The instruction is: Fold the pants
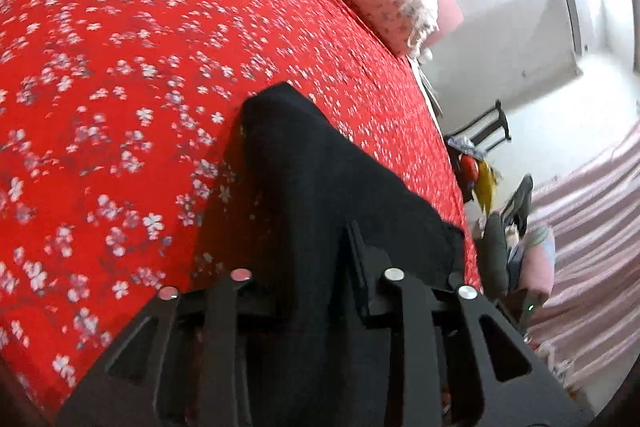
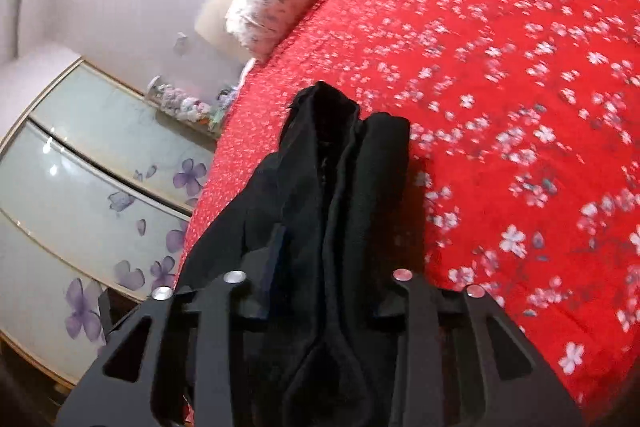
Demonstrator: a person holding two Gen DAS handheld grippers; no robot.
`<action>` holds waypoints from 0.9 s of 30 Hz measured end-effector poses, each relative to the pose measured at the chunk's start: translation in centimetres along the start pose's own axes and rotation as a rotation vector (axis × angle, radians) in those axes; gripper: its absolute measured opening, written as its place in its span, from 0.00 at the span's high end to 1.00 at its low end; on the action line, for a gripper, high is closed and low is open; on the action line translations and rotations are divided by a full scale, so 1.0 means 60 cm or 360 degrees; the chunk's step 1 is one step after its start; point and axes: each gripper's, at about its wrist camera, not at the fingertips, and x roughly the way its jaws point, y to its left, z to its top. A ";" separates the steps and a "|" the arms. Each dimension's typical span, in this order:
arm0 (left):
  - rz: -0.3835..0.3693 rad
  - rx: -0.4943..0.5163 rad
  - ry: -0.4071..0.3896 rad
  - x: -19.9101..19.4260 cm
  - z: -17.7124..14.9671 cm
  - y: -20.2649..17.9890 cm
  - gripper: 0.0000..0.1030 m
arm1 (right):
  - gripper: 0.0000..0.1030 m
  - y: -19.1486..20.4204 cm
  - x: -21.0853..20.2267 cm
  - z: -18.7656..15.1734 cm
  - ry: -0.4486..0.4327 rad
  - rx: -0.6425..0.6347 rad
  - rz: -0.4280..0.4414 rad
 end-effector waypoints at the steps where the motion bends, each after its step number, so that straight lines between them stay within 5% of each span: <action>1: 0.0057 0.0018 -0.0087 -0.019 0.001 -0.004 0.51 | 0.50 0.003 -0.005 -0.001 -0.0008 -0.0015 -0.0059; 3: 0.0171 0.0052 -0.0256 -0.057 0.000 -0.012 0.32 | 0.46 0.014 -0.023 -0.001 -0.0064 -0.0057 -0.0186; 4: 0.0193 0.0078 -0.0335 -0.076 -0.004 -0.018 0.31 | 0.45 0.019 -0.038 -0.002 -0.0124 -0.0062 -0.0225; 7: 0.0084 0.0321 -0.0466 -0.127 -0.025 -0.062 0.21 | 0.45 0.044 -0.086 -0.006 -0.0324 -0.0144 -0.0212; 10: -0.0138 0.0578 -0.0335 -0.130 -0.060 -0.107 0.13 | 0.37 0.086 -0.104 -0.019 -0.0251 -0.0302 0.0062; 12: -0.0163 0.0665 -0.0228 -0.111 -0.079 -0.125 0.13 | 0.33 0.111 -0.095 -0.035 -0.0140 -0.0390 0.0181; 15: -0.0025 0.0687 -0.0064 -0.068 -0.094 -0.122 0.13 | 0.30 0.115 -0.070 -0.046 -0.0036 -0.0411 0.0138; 19: 0.0089 0.0387 0.0205 0.012 -0.084 -0.065 0.14 | 0.33 0.062 -0.024 -0.036 0.0116 -0.0213 -0.0060; 24: 0.0074 0.0316 0.0170 0.025 -0.079 -0.051 0.07 | 0.33 0.046 -0.022 -0.042 0.0047 -0.0167 -0.0089; 27: 0.0162 0.0445 0.0085 0.017 -0.093 -0.066 0.06 | 0.33 0.059 -0.030 -0.063 -0.0004 -0.0264 -0.0150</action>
